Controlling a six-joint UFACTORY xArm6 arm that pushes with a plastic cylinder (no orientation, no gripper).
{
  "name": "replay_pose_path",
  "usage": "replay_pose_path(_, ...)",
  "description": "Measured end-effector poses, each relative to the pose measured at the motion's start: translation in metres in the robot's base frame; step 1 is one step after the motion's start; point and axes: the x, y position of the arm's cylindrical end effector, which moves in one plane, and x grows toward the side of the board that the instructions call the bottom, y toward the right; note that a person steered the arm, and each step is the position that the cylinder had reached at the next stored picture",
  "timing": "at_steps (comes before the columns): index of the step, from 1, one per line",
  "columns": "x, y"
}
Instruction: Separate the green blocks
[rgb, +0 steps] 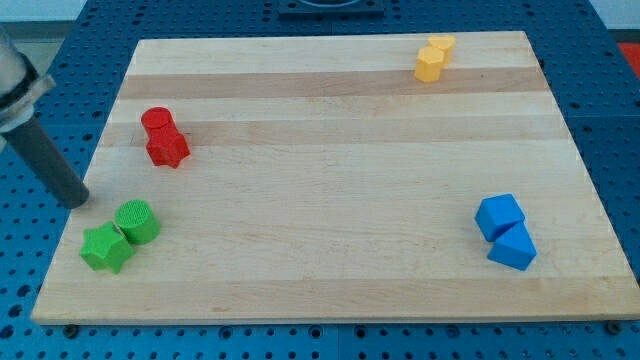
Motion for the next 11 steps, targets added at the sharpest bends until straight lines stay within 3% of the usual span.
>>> replay_pose_path(1, 0.0, 0.028)
replay_pose_path(4, 0.014, 0.031)
replay_pose_path(6, 0.014, 0.137)
replay_pose_path(7, 0.014, 0.132)
replay_pose_path(8, 0.018, 0.19)
replay_pose_path(9, 0.047, 0.224)
replay_pose_path(11, 0.084, 0.175)
